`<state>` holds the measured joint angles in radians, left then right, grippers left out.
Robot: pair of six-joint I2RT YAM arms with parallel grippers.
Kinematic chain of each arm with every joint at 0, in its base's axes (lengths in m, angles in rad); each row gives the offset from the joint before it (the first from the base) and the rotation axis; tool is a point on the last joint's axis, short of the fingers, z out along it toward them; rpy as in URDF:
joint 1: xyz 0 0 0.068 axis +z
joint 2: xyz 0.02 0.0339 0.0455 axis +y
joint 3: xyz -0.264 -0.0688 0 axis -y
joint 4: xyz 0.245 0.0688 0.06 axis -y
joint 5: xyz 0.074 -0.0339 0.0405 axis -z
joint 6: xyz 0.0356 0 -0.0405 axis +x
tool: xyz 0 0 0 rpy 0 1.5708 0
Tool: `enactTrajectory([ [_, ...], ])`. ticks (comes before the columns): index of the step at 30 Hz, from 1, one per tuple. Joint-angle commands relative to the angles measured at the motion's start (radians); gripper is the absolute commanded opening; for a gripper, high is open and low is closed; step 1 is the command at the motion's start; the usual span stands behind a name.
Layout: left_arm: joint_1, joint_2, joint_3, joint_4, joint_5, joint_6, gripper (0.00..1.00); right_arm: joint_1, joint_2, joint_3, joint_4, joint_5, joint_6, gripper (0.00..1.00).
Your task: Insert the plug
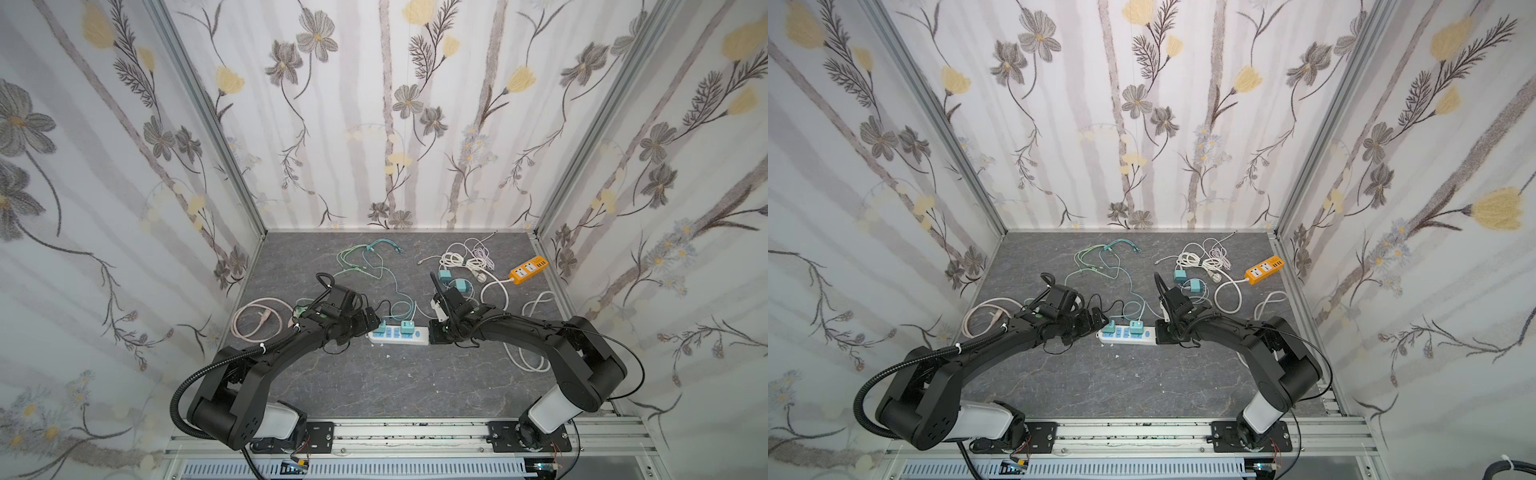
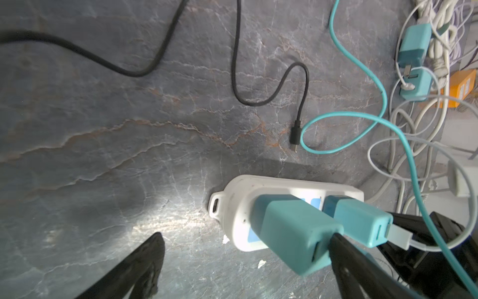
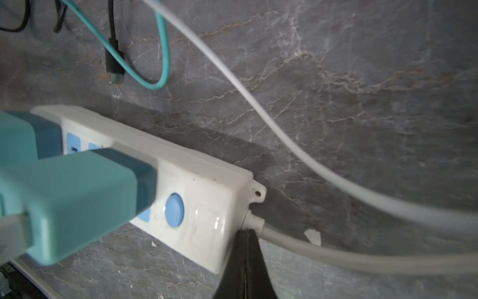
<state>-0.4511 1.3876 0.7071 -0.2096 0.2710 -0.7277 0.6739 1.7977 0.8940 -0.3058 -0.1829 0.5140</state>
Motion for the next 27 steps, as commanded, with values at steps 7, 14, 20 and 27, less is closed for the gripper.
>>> enactTrajectory([
  [7, 0.061, -0.186, -0.1, -0.065, -0.218, 0.008, 1.0, 0.075, 0.149, 0.213, -0.03, -0.049, -0.069, 0.01],
  [14, 0.09, -0.316, -0.077, -0.171, -0.326, 0.098, 1.0, 0.127, 0.232, 0.348, -0.056, -0.087, -0.115, 0.01],
  [20, 0.092, -0.359, -0.072, -0.191, -0.383, 0.065, 1.0, 0.174, 0.291, 0.452, -0.094, -0.075, -0.143, 0.02],
  [27, 0.091, -0.394, -0.045, -0.249, -0.423, 0.079, 1.0, 0.178, 0.217, 0.39, -0.06, -0.025, -0.134, 0.0],
])
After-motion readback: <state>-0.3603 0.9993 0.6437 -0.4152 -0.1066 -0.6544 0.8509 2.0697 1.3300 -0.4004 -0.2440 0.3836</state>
